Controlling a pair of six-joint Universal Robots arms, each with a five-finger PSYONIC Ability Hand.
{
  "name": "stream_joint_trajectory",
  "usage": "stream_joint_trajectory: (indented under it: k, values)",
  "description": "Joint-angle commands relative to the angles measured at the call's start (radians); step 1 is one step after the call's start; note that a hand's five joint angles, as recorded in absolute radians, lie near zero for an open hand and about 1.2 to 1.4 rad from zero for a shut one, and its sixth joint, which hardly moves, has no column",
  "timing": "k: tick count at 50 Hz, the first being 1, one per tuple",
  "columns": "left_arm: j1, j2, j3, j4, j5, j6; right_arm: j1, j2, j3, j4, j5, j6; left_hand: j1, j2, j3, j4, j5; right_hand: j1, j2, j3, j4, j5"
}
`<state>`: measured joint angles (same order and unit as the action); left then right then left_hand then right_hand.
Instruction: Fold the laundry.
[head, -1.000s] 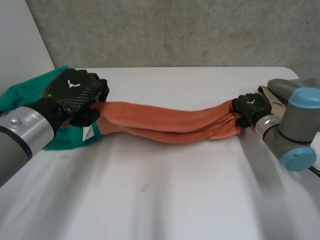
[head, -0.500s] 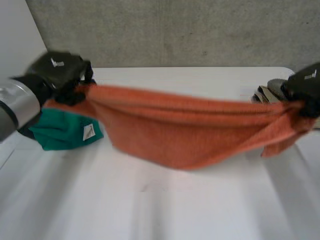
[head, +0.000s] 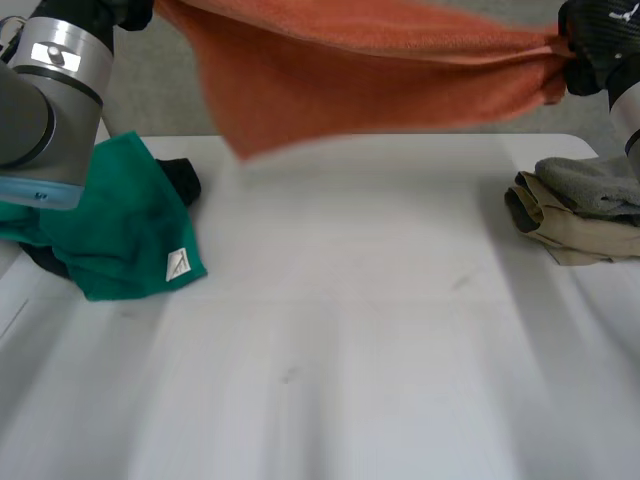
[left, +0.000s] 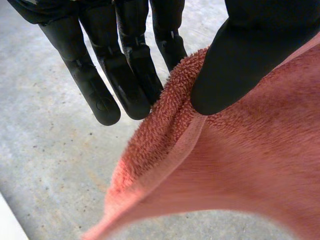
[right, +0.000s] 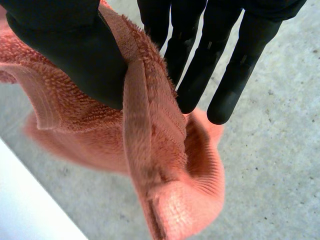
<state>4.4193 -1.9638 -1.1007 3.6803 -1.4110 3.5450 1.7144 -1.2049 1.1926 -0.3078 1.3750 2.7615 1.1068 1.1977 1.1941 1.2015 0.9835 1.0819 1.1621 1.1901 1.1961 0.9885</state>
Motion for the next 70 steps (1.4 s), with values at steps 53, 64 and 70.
stream_joint_trajectory:
  k: [53, 64, 70]
  values:
    - [0.009, 0.186, -0.472, -0.282, -0.005, 0.005, -0.039, 0.056, 0.119, 0.464, -0.028, -0.43, 0.289, 0.199, 0.202, 0.195, 0.238, 0.314, 0.234, 0.206, 0.2, 0.233]
    - [0.011, 0.353, -0.455, -0.45, 0.087, 0.005, -0.068, -0.081, 0.096, 0.756, -0.047, -0.457, 0.289, 0.199, 0.202, 0.195, 0.238, 0.048, -0.033, -0.061, -0.067, -0.034]
    - [0.009, 0.339, -0.501, -0.448, 0.11, 0.002, -0.07, 0.017, 0.133, 0.753, -0.039, -0.491, 0.289, 0.199, 0.202, 0.195, 0.238, 0.314, 0.234, 0.206, 0.2, 0.233]
